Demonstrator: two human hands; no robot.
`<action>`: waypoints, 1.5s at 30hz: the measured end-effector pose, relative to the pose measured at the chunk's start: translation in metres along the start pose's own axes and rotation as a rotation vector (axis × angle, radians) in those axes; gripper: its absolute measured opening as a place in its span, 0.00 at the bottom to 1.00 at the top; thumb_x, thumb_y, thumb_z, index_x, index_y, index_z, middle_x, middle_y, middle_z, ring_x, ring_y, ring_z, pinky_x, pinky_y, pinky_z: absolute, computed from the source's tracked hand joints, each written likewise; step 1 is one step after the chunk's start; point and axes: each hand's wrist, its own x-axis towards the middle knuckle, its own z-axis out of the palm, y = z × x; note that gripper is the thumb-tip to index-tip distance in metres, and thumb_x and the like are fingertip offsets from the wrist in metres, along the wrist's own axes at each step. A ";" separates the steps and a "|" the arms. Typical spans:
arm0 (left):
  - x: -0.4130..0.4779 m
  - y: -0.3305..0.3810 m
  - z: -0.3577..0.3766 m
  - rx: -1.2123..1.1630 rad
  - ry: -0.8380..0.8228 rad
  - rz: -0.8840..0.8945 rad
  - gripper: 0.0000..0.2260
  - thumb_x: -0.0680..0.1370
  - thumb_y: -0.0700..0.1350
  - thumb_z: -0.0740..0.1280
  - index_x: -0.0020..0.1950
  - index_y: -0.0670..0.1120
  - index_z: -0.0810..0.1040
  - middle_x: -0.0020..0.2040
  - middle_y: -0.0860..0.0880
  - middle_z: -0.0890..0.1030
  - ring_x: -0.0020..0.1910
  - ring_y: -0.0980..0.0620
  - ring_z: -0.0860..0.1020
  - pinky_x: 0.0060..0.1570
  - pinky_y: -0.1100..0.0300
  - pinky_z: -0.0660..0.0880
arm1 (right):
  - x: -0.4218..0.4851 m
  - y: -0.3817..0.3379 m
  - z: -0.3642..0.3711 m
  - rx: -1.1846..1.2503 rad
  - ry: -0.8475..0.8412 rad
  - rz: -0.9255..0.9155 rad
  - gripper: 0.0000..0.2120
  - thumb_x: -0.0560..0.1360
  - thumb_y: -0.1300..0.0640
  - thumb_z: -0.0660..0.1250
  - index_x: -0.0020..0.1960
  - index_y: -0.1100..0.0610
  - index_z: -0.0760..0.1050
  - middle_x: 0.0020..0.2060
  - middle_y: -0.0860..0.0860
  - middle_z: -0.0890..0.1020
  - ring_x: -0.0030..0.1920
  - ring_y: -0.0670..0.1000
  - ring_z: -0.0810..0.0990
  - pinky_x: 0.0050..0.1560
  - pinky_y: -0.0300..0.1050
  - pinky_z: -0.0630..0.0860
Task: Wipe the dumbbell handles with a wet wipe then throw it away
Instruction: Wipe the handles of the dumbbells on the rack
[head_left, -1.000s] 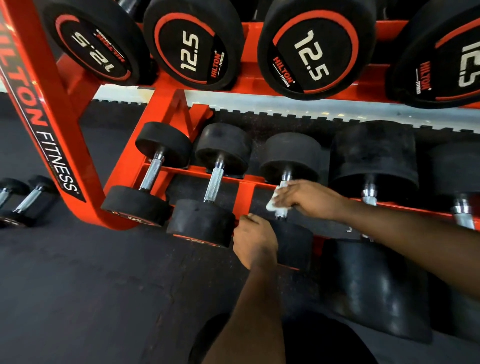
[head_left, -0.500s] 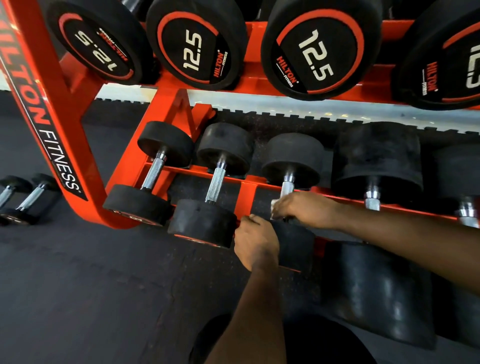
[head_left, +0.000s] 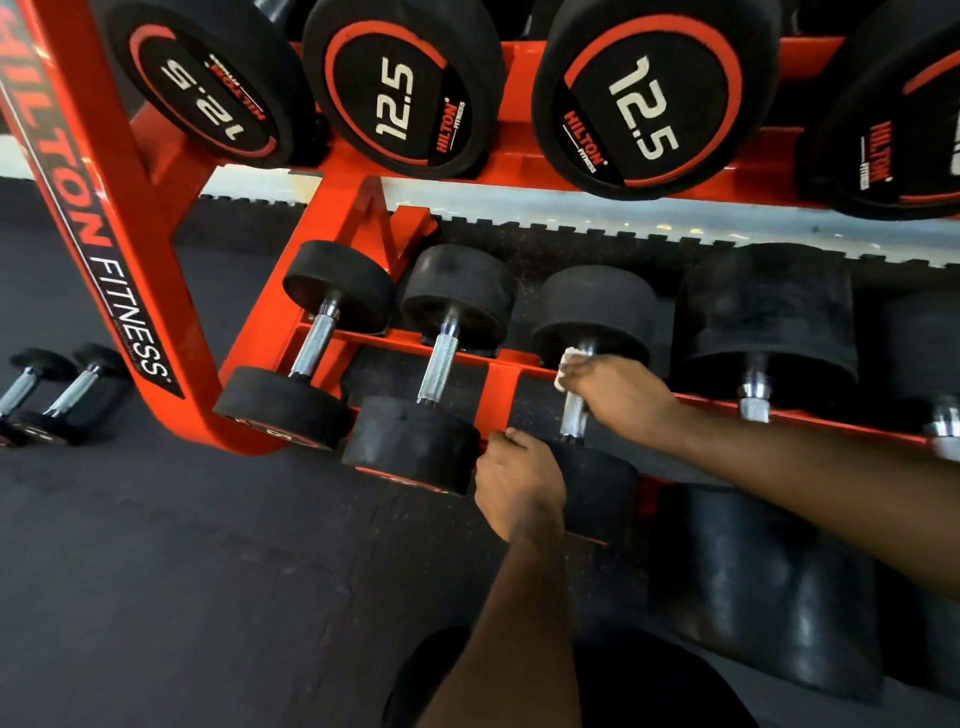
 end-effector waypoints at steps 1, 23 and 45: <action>0.000 0.000 -0.001 0.001 -0.001 0.001 0.18 0.84 0.51 0.53 0.59 0.45 0.80 0.57 0.41 0.82 0.57 0.40 0.79 0.58 0.49 0.72 | -0.002 -0.003 0.001 0.000 -0.026 -0.033 0.14 0.74 0.62 0.61 0.55 0.49 0.77 0.55 0.50 0.79 0.57 0.51 0.79 0.54 0.49 0.78; 0.000 -0.001 0.001 -0.004 0.018 0.019 0.19 0.84 0.51 0.53 0.58 0.43 0.80 0.56 0.40 0.83 0.56 0.39 0.80 0.57 0.48 0.73 | 0.014 -0.041 -0.008 1.570 0.259 1.157 0.12 0.74 0.58 0.70 0.54 0.63 0.78 0.43 0.55 0.81 0.46 0.55 0.79 0.44 0.45 0.72; 0.000 0.000 0.000 -0.008 0.026 0.014 0.19 0.84 0.50 0.54 0.57 0.42 0.80 0.56 0.40 0.82 0.56 0.38 0.80 0.57 0.48 0.73 | 0.028 -0.038 -0.022 2.111 0.208 1.135 0.08 0.70 0.51 0.62 0.36 0.54 0.70 0.29 0.49 0.77 0.32 0.48 0.70 0.35 0.43 0.64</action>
